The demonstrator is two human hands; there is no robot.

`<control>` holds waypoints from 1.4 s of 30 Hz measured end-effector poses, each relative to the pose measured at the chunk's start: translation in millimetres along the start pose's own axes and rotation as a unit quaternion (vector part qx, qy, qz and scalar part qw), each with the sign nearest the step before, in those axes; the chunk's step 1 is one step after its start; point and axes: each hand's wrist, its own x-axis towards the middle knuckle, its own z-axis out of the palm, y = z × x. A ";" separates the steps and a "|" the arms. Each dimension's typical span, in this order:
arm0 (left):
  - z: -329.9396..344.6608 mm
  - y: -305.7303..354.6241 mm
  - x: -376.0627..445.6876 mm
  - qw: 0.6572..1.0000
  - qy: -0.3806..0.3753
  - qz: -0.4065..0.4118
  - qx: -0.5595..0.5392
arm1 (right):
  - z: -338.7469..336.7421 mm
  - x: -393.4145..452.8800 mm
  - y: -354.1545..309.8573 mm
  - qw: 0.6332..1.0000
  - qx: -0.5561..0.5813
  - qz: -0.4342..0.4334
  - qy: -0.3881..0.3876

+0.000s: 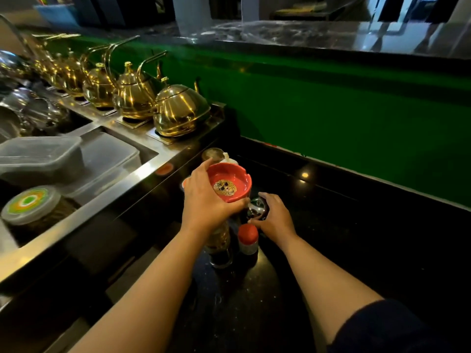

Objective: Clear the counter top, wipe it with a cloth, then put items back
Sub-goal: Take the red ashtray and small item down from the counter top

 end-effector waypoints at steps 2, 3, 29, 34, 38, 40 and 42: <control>-2.9 -4.7 -2.3 1.000 0.002 -0.003 0.001 | 3.5 -2.4 -0.4 1.000 -0.003 0.006 0.002; -4.2 -5.9 -3.4 1.000 0.002 -0.004 0.001 | 3.1 -3.0 -0.6 1.000 -0.004 0.007 0.000; -26.3 -135.0 -90.4 0.984 0.001 -0.179 0.001 | 81.1 -143.8 1.4 0.933 -0.340 0.103 0.054; -17.3 -144.2 -78.2 0.981 -0.017 -0.195 0.004 | 84.1 -142.9 -1.6 0.932 -0.342 0.098 0.068; -13.1 -144.4 -71.2 0.982 -0.039 -0.186 0.012 | 84.4 -141.6 -2.0 0.931 -0.344 0.098 0.075; -10.1 -143.3 -69.1 0.981 -0.045 -0.188 0.012 | 84.6 -141.5 -0.7 0.931 -0.343 0.096 0.079; -6.4 -142.7 -68.4 0.981 -0.047 -0.187 0.011 | 84.6 -141.5 -0.4 0.931 -0.342 0.094 0.081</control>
